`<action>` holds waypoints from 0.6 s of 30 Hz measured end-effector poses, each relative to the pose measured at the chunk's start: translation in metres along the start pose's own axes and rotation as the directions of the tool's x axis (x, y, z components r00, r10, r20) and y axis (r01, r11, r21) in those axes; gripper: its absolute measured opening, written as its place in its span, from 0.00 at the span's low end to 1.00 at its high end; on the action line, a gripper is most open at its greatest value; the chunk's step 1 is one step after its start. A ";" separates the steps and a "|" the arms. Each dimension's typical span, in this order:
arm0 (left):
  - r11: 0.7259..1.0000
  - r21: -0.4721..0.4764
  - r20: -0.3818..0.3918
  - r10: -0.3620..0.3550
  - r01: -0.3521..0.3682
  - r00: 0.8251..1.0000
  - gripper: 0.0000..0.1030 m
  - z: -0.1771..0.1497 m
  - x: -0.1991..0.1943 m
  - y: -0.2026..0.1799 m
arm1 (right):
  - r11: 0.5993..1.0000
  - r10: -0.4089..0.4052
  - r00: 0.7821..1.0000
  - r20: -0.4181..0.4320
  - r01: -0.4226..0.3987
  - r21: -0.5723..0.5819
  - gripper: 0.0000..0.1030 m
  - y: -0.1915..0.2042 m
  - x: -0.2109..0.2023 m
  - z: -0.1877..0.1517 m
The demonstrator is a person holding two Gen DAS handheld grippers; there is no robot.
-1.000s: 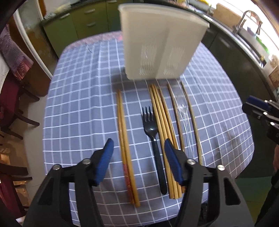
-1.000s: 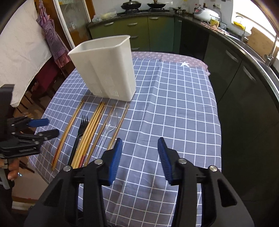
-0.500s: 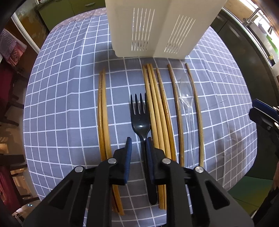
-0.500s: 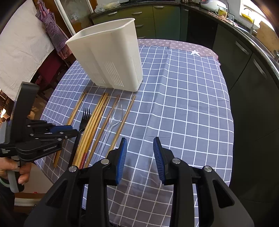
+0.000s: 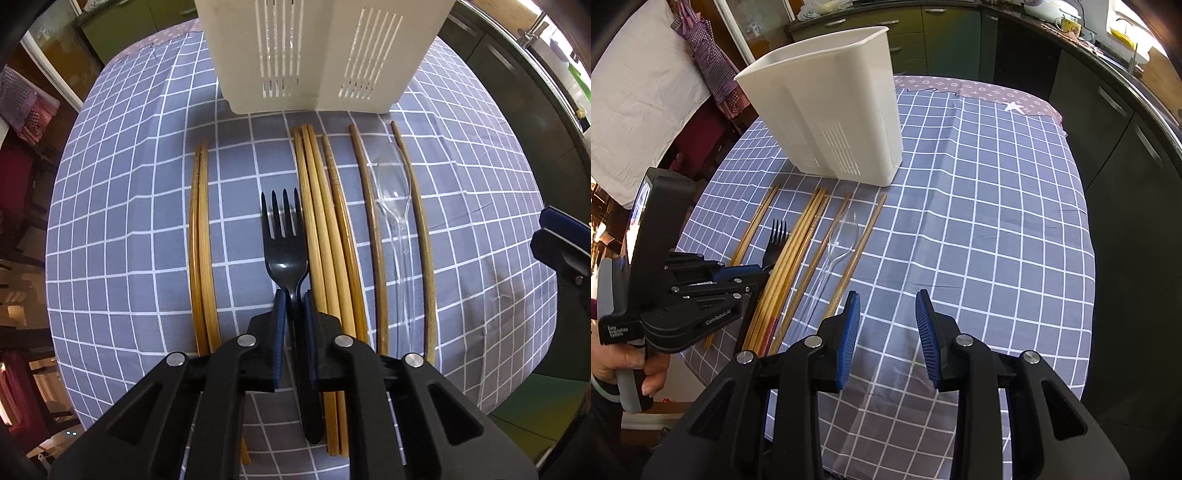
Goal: Organize utensils
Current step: 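Grasp the black fork with the left tool while the right tool grasps the clear spoon, then lower the fork into the white caddy with the left tool while the right tool inserts the spoon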
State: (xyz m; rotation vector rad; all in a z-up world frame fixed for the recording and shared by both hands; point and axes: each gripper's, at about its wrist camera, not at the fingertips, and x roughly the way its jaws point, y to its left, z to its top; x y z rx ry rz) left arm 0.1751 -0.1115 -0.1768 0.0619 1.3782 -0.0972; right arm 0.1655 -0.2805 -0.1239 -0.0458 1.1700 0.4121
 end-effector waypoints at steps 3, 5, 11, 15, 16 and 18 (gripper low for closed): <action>1.000 -0.008 0.018 -0.004 0.004 1.000 0.09 0.000 -0.001 0.000 | 1.000 0.008 1.000 -0.016 -0.008 0.005 0.31 0.007 0.001 0.005; 1.000 -0.014 0.057 -0.002 0.002 0.998 0.08 0.000 -0.005 0.003 | 1.000 0.016 0.999 -0.031 -0.016 0.009 0.31 0.012 0.002 0.008; 1.000 -0.022 0.192 -0.003 0.008 0.981 0.08 -0.001 -0.040 0.012 | 0.999 0.048 0.992 -0.116 -0.048 0.009 0.21 0.037 0.019 0.017; 0.999 -0.025 0.268 -0.015 0.023 0.963 0.08 -0.003 -0.067 0.014 | 0.998 0.048 0.982 -0.183 -0.043 0.036 0.18 0.048 0.041 0.025; 0.999 -0.025 0.289 -0.016 0.024 0.957 0.08 -0.003 -0.073 0.014 | 0.999 0.043 0.980 -0.197 -0.036 0.041 0.16 0.049 0.047 0.027; 0.999 -0.026 0.314 -0.027 0.037 0.949 0.08 -0.006 -0.084 0.018 | 0.998 0.039 0.973 -0.226 -0.026 0.060 0.15 0.052 0.058 0.031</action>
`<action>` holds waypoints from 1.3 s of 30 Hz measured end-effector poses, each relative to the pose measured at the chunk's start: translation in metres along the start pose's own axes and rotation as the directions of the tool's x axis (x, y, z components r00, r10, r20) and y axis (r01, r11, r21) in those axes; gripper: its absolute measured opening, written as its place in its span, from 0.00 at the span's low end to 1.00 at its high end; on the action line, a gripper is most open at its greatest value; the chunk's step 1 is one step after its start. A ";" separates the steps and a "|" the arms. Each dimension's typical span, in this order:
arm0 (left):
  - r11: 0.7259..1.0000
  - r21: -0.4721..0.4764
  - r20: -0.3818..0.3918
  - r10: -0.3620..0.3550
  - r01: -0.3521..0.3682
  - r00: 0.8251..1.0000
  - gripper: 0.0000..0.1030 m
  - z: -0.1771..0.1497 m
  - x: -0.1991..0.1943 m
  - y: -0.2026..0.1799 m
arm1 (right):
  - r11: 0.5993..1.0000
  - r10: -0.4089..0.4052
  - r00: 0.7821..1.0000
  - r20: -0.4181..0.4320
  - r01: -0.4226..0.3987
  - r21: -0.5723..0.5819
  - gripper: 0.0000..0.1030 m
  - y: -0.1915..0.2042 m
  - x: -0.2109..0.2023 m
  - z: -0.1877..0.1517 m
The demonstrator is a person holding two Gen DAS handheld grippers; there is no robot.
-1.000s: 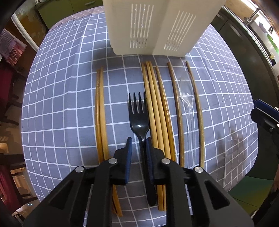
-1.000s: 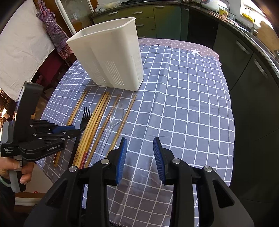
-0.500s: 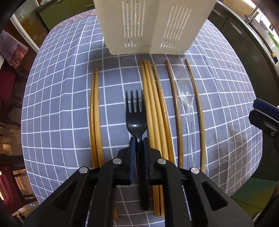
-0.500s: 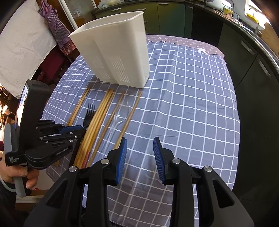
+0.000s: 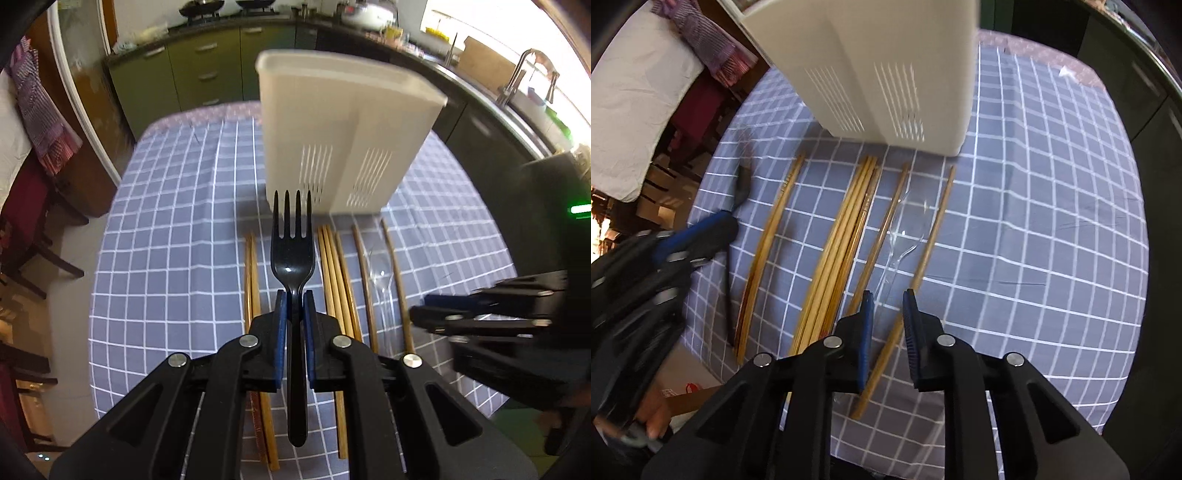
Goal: Organize utensils
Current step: 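Lower the fork into the white caddy with the left tool while the right tool inserts the spoon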
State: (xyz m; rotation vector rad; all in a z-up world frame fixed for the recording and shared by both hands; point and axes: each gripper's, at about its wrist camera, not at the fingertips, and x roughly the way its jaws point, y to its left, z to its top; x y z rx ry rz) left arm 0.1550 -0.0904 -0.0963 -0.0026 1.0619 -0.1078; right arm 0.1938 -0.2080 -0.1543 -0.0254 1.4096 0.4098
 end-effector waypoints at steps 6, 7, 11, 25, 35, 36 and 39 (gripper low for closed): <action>1.000 -0.002 0.055 -0.022 0.022 0.998 0.08 -0.005 -0.018 0.021 | 0.997 -0.029 0.999 -0.040 0.031 0.064 0.15 0.003 0.022 0.012; 1.000 -0.004 0.060 -0.025 0.025 0.998 0.08 -0.006 -0.019 0.023 | 0.997 -0.039 0.998 -0.041 0.041 0.071 0.15 0.001 0.024 0.013; 0.999 0.003 0.077 -0.035 0.035 0.996 0.08 -0.007 -0.023 0.029 | 0.992 -0.062 0.997 -0.054 0.068 0.105 0.15 0.001 0.034 0.020; 0.997 0.033 0.165 -0.077 0.072 0.983 0.08 0.014 -0.056 0.033 | 0.986 0.066 0.995 0.070 -0.076 0.146 0.09 -0.009 0.024 0.007; 0.990 0.060 0.441 -0.142 0.129 0.886 0.09 0.097 -0.122 0.015 | 0.963 0.222 0.921 0.319 -0.259 0.077 0.09 -0.035 -0.053 -0.037; 0.988 0.065 0.472 -0.152 0.138 0.869 0.09 0.107 -0.122 0.012 | 0.959 0.236 0.914 0.329 -0.274 0.076 0.09 -0.037 -0.057 -0.039; 0.989 0.077 0.544 -0.149 0.127 0.826 0.09 0.132 -0.108 0.006 | 0.944 0.280 0.890 0.360 -0.324 0.067 0.09 -0.048 -0.068 -0.045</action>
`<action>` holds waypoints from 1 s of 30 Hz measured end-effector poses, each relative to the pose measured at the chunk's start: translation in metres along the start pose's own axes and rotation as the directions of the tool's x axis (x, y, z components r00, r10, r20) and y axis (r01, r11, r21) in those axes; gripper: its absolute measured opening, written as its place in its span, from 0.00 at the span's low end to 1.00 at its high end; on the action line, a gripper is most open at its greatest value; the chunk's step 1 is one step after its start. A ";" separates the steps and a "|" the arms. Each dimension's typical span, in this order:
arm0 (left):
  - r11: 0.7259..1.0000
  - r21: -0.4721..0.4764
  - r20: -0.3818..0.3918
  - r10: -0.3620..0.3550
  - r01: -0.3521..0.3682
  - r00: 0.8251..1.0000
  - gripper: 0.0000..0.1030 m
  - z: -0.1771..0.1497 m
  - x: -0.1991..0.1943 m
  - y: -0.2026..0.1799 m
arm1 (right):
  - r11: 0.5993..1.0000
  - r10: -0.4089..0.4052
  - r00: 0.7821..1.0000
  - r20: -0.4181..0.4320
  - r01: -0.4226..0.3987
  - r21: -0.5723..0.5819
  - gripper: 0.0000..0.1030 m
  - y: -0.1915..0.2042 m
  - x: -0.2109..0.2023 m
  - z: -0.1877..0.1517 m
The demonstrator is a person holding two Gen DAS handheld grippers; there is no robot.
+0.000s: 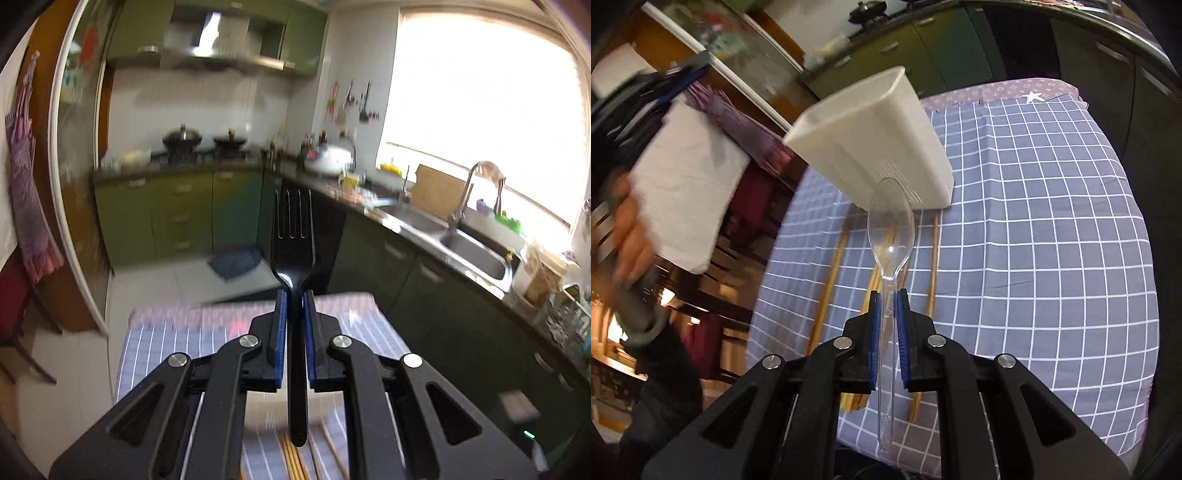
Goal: Organize utensils
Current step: 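Lower the fork into the white caddy with the left tool while the right tool inserts the spoon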
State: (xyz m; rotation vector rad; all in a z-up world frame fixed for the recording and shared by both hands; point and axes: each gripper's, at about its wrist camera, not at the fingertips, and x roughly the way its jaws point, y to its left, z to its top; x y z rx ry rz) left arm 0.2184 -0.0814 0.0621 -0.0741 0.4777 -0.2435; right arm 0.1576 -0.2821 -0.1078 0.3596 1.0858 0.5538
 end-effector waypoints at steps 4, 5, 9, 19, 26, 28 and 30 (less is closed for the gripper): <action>1.000 0.011 0.029 0.022 -0.022 0.999 0.09 0.002 0.040 0.000 | 1.000 0.024 0.999 0.027 -0.024 0.006 0.09 -0.016 -0.020 0.000; 0.999 0.010 0.031 0.031 -0.031 0.999 0.09 0.001 0.049 0.001 | 1.000 0.026 0.999 0.035 -0.026 0.003 0.09 -0.017 -0.022 0.001; 0.998 0.017 0.028 0.057 -0.057 0.998 0.09 -0.014 0.076 0.004 | 1.000 0.020 0.996 0.085 -0.018 -0.023 0.09 -0.019 -0.040 0.005; 0.994 0.049 -0.067 0.096 -0.093 0.993 0.24 -0.049 0.091 0.008 | 0.993 0.005 0.959 0.284 0.028 -0.113 0.09 0.014 -0.080 0.065; 0.995 0.020 -0.045 0.097 -0.096 0.994 0.24 -0.046 0.052 0.022 | 0.980 -0.001 0.866 0.499 0.100 -0.172 0.09 0.060 -0.086 0.132; 0.994 0.026 -0.033 0.103 -0.102 0.994 0.25 -0.048 0.035 0.025 | 0.978 0.001 0.834 0.552 0.114 -0.175 0.09 0.072 -0.083 0.148; 0.994 0.033 -0.034 0.104 -0.102 0.994 0.25 -0.053 0.020 0.027 | 0.973 -0.012 0.800 0.600 0.148 -0.177 0.09 0.081 -0.072 0.163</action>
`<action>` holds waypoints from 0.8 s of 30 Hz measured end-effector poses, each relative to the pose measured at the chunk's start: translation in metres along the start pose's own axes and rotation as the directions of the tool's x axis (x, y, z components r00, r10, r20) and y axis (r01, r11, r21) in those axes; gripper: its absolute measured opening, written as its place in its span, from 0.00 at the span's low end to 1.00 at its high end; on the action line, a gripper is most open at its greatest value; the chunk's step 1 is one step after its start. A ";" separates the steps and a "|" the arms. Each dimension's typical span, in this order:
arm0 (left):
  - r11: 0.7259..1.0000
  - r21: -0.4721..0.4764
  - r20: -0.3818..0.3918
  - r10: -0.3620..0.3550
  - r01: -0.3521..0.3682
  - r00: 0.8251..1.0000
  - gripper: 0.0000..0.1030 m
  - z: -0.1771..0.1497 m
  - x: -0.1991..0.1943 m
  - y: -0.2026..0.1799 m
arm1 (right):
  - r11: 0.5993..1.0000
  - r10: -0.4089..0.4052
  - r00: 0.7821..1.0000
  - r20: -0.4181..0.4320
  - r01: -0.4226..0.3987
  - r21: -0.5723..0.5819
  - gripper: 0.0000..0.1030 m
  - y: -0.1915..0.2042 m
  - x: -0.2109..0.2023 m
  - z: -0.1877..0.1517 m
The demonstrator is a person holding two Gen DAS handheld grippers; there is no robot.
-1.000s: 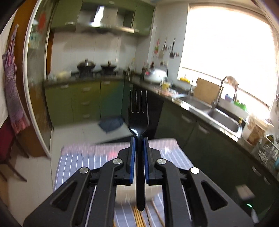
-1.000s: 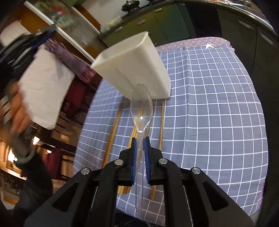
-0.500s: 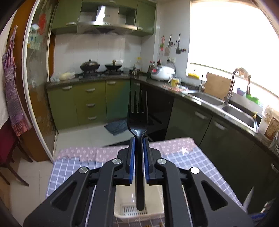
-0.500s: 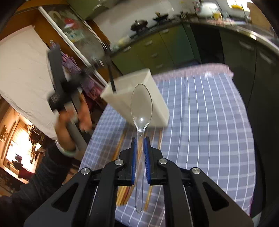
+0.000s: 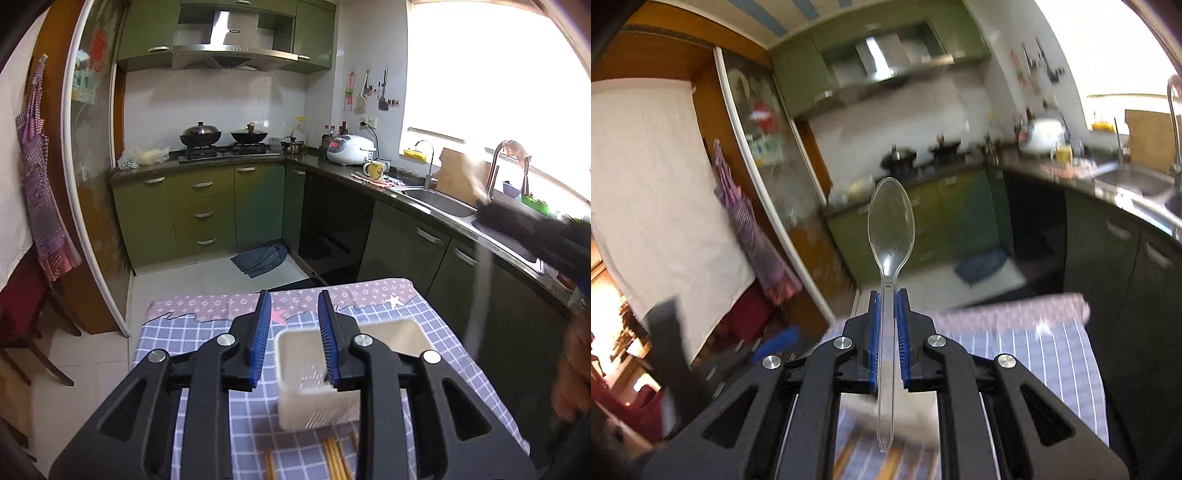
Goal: Organize utensils
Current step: 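Lower the fork into the white caddy with the left tool while the right tool inserts the spoon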
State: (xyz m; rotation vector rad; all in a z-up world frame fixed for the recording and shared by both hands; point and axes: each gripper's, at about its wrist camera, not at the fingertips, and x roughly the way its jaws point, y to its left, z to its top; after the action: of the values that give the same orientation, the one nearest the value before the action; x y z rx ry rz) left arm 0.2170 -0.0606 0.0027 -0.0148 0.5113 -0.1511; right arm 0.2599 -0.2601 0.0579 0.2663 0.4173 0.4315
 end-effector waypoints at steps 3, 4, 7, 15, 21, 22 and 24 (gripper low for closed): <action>1.000 0.006 -0.007 0.004 -0.004 1.000 0.25 -0.009 -0.016 0.006 | 0.997 -0.058 0.997 0.041 0.060 -0.046 0.09 0.009 0.020 -0.002; 1.000 0.006 -0.010 0.007 -0.007 1.000 0.26 -0.011 -0.020 0.008 | 0.994 -0.085 0.995 0.048 0.088 -0.068 0.09 0.012 0.028 -0.007; 1.000 -0.001 -0.022 0.003 -0.003 1.000 0.29 -0.017 -0.029 0.015 | 0.987 -0.122 0.992 0.026 0.124 -0.098 0.09 0.011 0.045 -0.022; 1.000 -0.006 -0.071 0.005 -0.006 0.997 0.29 -0.031 -0.034 0.022 | 0.986 -0.120 0.993 -0.016 0.117 -0.116 0.09 -0.006 0.036 -0.069; 1.000 0.017 -0.142 0.027 -0.025 0.990 0.29 -0.039 -0.029 0.020 | 0.972 -0.165 0.982 -0.096 0.145 -0.186 0.10 -0.005 0.027 -0.100; 0.999 0.018 -0.154 0.029 -0.027 0.988 0.29 -0.041 -0.028 0.020 | 0.972 -0.167 0.980 -0.112 0.145 -0.188 0.10 -0.006 0.027 -0.103; 0.999 0.023 -0.172 0.033 -0.029 0.984 0.29 -0.044 -0.028 0.019 | 0.969 -0.181 0.973 -0.144 0.151 -0.196 0.10 -0.007 0.029 -0.108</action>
State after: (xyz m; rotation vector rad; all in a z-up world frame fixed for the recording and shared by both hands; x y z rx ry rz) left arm 0.1744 -0.0367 -0.0229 0.0259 0.6830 -0.1276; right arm 0.2389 -0.2354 -0.0493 0.0159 0.5507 0.3242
